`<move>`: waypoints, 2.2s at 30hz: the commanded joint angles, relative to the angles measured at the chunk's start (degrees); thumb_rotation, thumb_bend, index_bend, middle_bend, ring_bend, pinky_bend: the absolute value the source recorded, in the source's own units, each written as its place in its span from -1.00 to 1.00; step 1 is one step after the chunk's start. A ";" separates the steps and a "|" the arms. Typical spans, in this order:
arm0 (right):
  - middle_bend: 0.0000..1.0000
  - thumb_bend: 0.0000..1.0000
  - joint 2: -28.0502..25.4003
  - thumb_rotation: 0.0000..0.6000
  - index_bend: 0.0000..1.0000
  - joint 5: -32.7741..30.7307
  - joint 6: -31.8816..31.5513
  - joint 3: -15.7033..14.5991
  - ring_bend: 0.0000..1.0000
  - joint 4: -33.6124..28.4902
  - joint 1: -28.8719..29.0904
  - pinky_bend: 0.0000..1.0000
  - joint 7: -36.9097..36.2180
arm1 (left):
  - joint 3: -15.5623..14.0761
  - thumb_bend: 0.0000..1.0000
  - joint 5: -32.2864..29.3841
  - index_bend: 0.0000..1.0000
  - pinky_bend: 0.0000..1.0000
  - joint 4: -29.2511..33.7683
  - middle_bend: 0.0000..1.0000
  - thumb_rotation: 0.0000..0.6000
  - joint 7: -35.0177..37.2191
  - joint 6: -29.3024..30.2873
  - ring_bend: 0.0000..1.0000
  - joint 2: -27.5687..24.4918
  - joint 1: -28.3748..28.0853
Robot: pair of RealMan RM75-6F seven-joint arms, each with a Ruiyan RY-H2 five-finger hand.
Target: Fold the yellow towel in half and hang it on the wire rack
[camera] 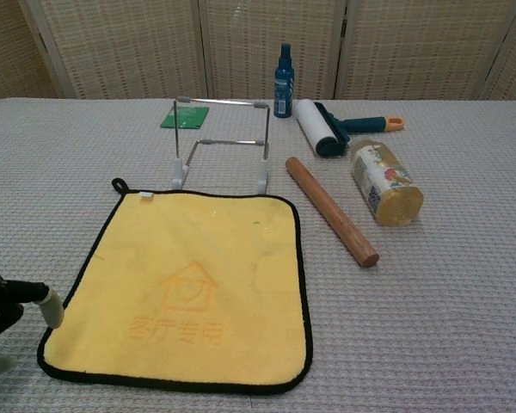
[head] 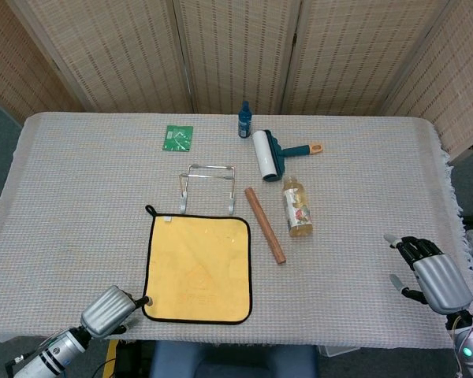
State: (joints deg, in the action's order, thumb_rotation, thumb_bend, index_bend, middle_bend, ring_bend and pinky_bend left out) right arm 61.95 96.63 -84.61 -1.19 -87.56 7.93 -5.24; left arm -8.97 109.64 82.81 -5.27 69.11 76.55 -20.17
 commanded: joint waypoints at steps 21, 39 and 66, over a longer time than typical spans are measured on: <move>-0.38 -0.33 -0.24 1.00 -0.72 -0.17 -0.39 -0.09 -0.49 0.04 -0.24 -0.53 -0.23 | -0.56 -0.28 -3.08 -0.20 0.84 -6.08 0.67 1.00 -0.39 -0.18 0.61 7.31 -0.95; -0.38 -0.33 0.40 1.00 -0.72 0.94 0.77 -0.25 -0.49 -0.01 0.93 -0.53 -0.22 | -0.47 -0.28 -4.37 0.08 0.85 -10.11 0.72 1.00 1.44 2.22 0.65 11.20 -1.05; 0.41 -0.28 10.89 1.00 -0.50 16.49 15.94 -3.18 0.68 -2.76 17.71 0.89 -3.65 | -0.51 0.11 -5.91 0.14 0.85 -7.48 0.74 1.00 4.08 4.38 0.66 10.02 -1.66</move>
State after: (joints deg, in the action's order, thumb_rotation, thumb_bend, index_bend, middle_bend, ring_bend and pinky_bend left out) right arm 71.02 112.00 -70.95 -4.16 -90.20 23.69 -8.31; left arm -9.50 103.95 75.15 -1.25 73.36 86.75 -21.90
